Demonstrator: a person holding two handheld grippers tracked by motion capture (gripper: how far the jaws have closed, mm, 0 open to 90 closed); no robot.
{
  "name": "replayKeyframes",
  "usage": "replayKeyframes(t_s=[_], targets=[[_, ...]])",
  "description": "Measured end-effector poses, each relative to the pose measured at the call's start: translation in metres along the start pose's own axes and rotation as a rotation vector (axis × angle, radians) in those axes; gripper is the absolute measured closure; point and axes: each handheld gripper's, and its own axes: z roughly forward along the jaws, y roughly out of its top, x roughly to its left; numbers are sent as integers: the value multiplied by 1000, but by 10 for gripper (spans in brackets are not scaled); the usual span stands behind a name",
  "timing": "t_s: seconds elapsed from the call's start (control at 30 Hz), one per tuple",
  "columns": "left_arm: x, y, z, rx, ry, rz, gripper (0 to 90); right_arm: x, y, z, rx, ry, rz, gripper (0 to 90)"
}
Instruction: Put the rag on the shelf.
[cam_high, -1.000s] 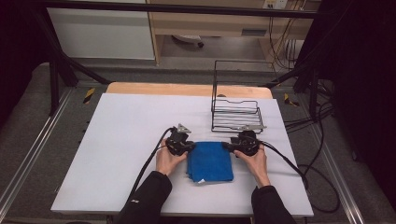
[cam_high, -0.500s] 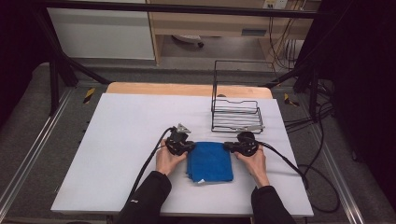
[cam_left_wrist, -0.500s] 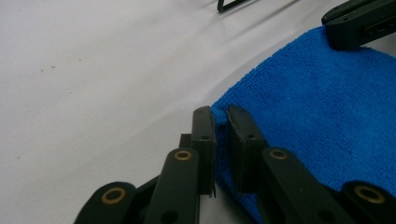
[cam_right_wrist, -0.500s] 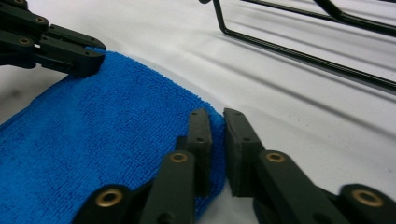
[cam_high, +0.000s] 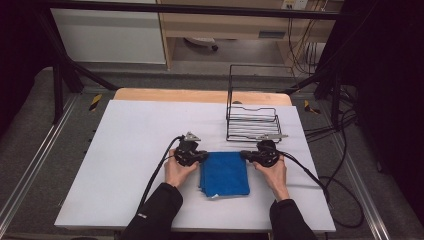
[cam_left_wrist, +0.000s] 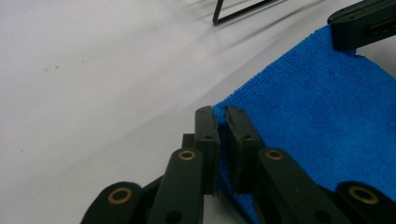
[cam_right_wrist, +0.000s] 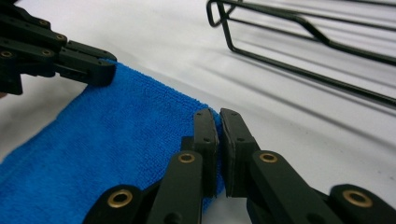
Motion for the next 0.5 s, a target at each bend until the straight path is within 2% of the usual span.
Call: replayKeyframes(t_s=[0.1, 0.17, 0.5], targets=[[-3, 2, -6, -16, 12, 21, 843, 5, 2, -5, -11, -12, -27, 864], [-4, 2, -10, -27, 2, 20, 843, 8, 2, -8, -22, -8, -38, 864], [-15, 2, -28, -94, -2, 44, 843, 16, 4, -22, -78, -6, -65, 864]])
